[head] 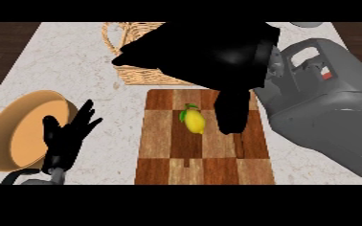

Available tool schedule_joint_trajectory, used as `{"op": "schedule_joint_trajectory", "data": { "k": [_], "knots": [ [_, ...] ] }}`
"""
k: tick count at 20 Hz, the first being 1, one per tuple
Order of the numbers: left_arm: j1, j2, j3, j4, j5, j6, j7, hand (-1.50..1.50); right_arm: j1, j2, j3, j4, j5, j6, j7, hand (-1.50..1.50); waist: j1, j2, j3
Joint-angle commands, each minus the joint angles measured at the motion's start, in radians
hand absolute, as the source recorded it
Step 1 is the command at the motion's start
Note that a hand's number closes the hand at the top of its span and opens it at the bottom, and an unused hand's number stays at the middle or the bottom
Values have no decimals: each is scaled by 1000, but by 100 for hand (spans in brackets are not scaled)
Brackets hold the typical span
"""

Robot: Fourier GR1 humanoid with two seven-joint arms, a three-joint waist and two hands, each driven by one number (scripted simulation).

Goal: Pick the lemon from the cutting board and place it in the basket

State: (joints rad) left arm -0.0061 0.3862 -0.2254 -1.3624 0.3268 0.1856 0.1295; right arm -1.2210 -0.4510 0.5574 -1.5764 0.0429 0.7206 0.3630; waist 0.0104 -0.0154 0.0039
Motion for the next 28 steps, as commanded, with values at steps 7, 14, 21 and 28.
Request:
{"op": "schedule_joint_trajectory", "data": {
  "k": [7, 14, 21, 28],
  "knots": [
    [93, -9, -35, -9, -28, 14, 58, 0, -113, -98, -39, 95, -63, 313, -8, -150, 0, 15, -4],
    [104, 16, 10, 12, -4, -18, 68, 0, -31, -1, -8, 73, -14, 234, 15, -150, 2, 17, -4],
    [121, 20, 4, -40, -26, -14, 94, 0, 108, 80, 27, 6, 63, 167, 20, -150, -4, 15, -4],
    [72, -17, -8, -6, -57, -7, 102, 0, 185, 92, 95, 84, 273, 89, -135, -150, 1, 21, -4]
  ]
}}
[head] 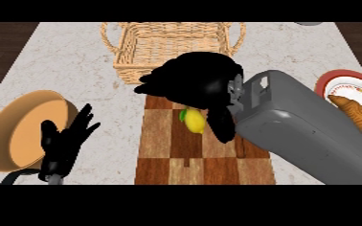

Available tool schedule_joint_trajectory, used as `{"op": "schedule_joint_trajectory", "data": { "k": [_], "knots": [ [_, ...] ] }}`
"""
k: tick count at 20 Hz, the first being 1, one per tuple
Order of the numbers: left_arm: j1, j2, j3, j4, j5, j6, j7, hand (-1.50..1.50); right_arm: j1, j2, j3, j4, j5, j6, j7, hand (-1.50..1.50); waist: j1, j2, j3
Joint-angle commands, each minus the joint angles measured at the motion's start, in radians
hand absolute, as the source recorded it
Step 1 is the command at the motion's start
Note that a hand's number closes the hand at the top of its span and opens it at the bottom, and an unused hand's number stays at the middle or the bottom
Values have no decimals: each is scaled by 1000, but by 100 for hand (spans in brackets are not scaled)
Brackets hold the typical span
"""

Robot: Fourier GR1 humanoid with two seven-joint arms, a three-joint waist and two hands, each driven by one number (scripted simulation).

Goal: Pick the lemon from the cutting board and place it in the basket

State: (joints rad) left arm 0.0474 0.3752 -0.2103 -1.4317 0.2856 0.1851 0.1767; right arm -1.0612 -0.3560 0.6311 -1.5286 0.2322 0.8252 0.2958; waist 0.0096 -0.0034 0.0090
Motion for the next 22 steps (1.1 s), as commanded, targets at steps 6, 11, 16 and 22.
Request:
{"op": "schedule_joint_trajectory", "data": {
  "k": [6, 11, 16, 22],
  "knots": [
    [48, -23, -10, 94, -29, -6, 10, 0, 69, 22, 75, 82, 174, -35, -104, -150, -1, 7, -9],
    [17, -8, 27, 67, -9, -26, 57, 0, 171, 16, 105, 77, 285, -132, -185, -150, -6, 5, -9],
    [44, -38, 18, 90, -18, -33, 32, 0, 197, 41, 136, 142, 362, -193, -264, -150, -3, 7, -9],
    [69, -20, 20, 25, -50, -24, 58, 0, 179, 64, 91, 206, 413, -194, -314, -150, -2, 4, -9]
  ]
}}
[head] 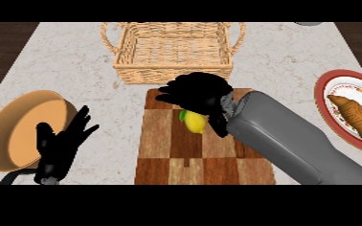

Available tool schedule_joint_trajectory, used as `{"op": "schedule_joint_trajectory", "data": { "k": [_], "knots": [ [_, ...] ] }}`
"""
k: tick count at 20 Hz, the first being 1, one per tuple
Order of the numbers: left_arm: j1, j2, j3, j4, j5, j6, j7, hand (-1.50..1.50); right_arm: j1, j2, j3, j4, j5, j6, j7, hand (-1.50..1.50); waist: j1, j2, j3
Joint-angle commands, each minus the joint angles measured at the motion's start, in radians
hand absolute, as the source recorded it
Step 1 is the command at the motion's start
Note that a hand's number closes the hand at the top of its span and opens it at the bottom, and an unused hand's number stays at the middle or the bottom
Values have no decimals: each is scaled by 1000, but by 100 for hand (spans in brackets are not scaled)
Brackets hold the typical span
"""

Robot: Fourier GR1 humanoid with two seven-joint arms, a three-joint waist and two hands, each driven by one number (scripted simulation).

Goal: Pick the lemon from the cutting board and place it in the basket

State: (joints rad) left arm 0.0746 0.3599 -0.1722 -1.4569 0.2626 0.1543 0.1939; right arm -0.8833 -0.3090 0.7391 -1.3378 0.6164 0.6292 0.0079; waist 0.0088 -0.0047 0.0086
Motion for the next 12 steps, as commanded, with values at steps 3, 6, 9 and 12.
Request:
{"op": "schedule_joint_trajectory", "data": {
  "k": [3, 6, 9, 12],
  "knots": [
    [37, 10, 18, 110, -1, -41, 10, 0, 27, 33, 4, 76, 69, -55, -83, -150, 0, 9, -9],
    [78, -12, 0, 59, -15, -19, 19, 0, 62, 59, 8, 77, 99, -71, -75, -150, 2, 7, -9],
    [68, -20, -1, 67, -19, -37, 12, 0, 69, 74, 5, 82, 130, -74, -78, -150, -2, 5, -9],
    [61, -35, -5, 102, -49, -27, -21, 0, 25, 96, 1, 89, 146, -6, -55, -150, -4, 5, -9]
  ]
}}
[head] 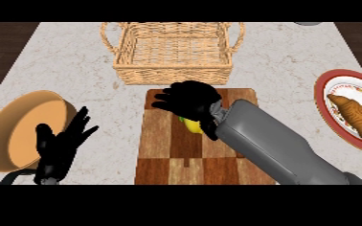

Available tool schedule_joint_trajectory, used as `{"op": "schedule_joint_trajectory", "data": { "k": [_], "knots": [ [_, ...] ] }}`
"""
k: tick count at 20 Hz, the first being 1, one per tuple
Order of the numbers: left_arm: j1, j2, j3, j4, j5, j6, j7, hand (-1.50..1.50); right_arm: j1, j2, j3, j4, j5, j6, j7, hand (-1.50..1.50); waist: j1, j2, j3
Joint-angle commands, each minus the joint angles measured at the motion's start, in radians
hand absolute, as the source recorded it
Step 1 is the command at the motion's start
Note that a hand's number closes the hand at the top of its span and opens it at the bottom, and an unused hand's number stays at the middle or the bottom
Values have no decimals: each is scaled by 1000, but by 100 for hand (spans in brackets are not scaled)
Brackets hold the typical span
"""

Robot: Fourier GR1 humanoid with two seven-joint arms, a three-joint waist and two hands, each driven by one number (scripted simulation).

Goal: Pick the lemon from the cutting board and place it in the basket

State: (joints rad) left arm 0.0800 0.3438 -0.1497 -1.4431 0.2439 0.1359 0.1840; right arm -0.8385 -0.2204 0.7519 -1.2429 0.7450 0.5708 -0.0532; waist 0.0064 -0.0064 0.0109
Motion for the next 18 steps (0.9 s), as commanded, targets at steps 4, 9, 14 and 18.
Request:
{"op": "schedule_joint_trajectory", "data": {
  "k": [4, 9, 14, 18],
  "knots": [
    [70, -18, -20, 61, -29, -4, 13, 0, 26, 36, 51, 66, 103, 0, 21, -150, 2, 7, -11],
    [73, -29, -35, 31, -50, 2, 34, 0, 18, 43, 16, 164, 136, -57, -51, -150, 7, 9, -11],
    [54, -49, -30, 48, -69, 13, 41, 0, 55, 70, 19, 142, 166, -53, -55, -150, 1, 7, -11],
    [12, -40, 0, 45, -47, -3, 85, 0, 34, 42, -12, 234, 192, -113, -160, -150, 2, 10, -11]
  ]
}}
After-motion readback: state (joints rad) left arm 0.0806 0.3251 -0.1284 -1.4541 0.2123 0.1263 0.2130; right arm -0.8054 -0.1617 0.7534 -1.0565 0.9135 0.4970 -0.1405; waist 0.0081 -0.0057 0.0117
